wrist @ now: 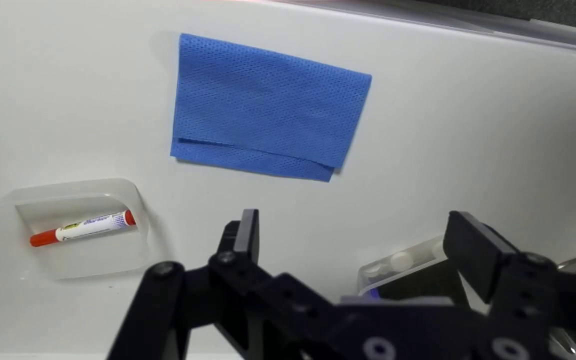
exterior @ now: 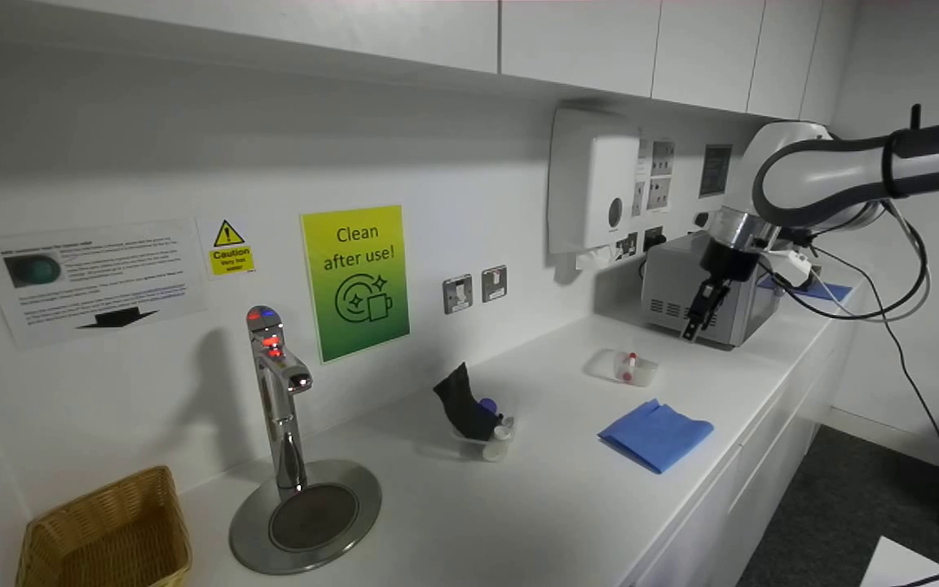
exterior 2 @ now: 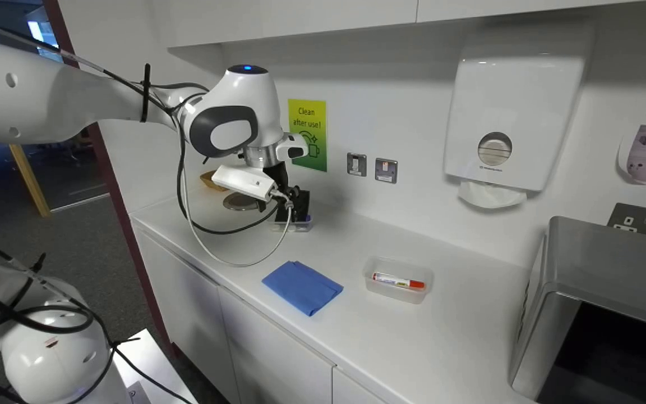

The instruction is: Take the marker out of the plastic bowl

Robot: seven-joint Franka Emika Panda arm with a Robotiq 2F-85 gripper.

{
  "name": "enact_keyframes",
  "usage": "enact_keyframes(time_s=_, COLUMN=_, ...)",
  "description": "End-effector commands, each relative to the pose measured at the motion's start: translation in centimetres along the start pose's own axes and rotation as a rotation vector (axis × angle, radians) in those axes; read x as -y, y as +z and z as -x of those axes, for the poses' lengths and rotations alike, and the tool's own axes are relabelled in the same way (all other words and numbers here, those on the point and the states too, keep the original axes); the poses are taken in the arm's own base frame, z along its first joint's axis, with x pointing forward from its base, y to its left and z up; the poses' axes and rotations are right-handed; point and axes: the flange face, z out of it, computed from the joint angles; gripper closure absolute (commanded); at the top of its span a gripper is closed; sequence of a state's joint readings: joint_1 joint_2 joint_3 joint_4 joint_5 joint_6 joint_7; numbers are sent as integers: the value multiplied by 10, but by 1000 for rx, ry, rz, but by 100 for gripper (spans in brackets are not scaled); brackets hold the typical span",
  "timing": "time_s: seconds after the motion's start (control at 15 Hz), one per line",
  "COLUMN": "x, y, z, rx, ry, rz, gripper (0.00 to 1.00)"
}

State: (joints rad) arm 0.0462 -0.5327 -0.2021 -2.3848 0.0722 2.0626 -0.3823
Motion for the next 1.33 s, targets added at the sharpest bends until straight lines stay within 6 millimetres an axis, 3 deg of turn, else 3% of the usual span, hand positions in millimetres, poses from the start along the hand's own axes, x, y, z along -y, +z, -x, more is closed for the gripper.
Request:
enact_keyframes(time_s=0.0, x=0, y=0, z=0, rx=1, ry=0, rz=0, gripper=0)
enact_keyframes(time_s=0.4, x=-36, y=15, z=-17, rx=-58, ry=328, rz=64, gripper=0)
enact_keyframes(time_s=0.8, x=-109, y=51, z=-33, rx=-59, ry=656, rz=142, gripper=0)
enact_keyframes(time_s=1.0, x=-145, y=60, z=-38, rx=-9, ry=824, rz=164, gripper=0)
enact_keyframes(time_s=1.07, x=-151, y=59, z=-40, rx=18, ry=879, rz=154, gripper=0)
enact_keyframes(time_s=1.13, x=-135, y=66, z=-28, rx=-12, ry=793, rz=144, gripper=0)
enact_keyframes(time_s=1.27, x=-148, y=69, z=-34, rx=11, ry=845, rz=150, gripper=0)
